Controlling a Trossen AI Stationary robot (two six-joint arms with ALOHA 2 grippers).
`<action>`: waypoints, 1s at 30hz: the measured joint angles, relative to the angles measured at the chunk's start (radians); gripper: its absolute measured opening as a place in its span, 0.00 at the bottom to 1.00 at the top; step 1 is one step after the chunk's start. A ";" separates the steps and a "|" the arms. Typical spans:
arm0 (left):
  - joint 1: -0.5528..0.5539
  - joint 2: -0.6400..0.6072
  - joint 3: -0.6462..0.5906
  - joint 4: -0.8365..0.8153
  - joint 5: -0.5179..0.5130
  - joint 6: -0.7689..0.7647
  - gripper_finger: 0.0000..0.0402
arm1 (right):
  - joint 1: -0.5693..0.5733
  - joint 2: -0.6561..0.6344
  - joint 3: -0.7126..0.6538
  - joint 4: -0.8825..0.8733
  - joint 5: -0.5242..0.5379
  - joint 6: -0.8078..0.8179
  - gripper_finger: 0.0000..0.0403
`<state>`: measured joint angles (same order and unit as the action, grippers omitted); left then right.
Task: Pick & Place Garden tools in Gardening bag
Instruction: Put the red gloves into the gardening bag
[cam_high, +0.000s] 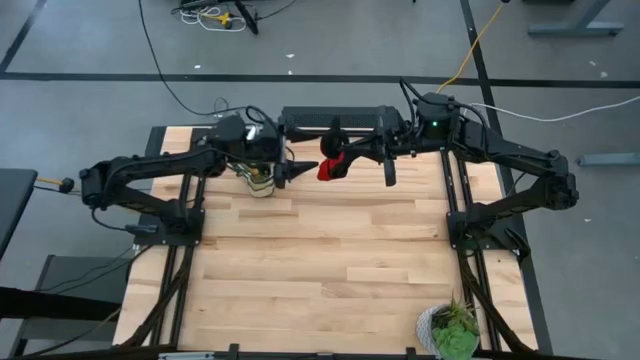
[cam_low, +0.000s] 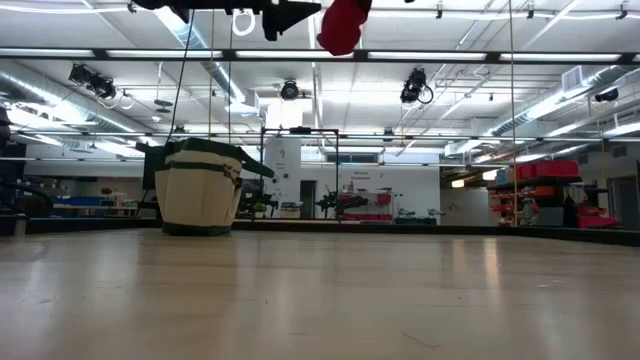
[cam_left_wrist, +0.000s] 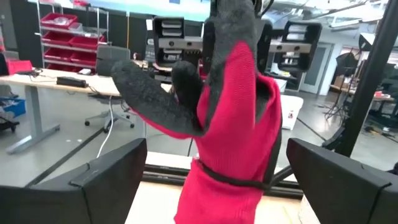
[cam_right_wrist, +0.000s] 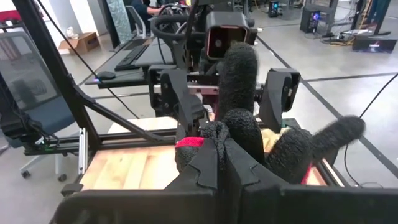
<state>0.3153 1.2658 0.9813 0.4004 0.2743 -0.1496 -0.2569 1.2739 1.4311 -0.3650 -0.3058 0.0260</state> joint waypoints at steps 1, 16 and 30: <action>0.000 0.002 0.000 -0.001 0.000 -0.002 0.99 | 0.000 0.002 0.000 0.000 0.000 0.004 0.00; -0.029 0.045 0.002 0.042 0.008 -0.043 0.99 | 0.000 0.044 0.000 -0.011 -0.028 0.031 0.00; -0.058 0.191 0.124 0.014 0.016 -0.010 0.99 | 0.000 0.056 0.000 -0.010 -0.029 0.045 0.00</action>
<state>0.2571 1.4573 1.1050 0.4145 0.2900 -0.1594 -0.2569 1.3304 1.4311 -0.3745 -0.3344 0.0708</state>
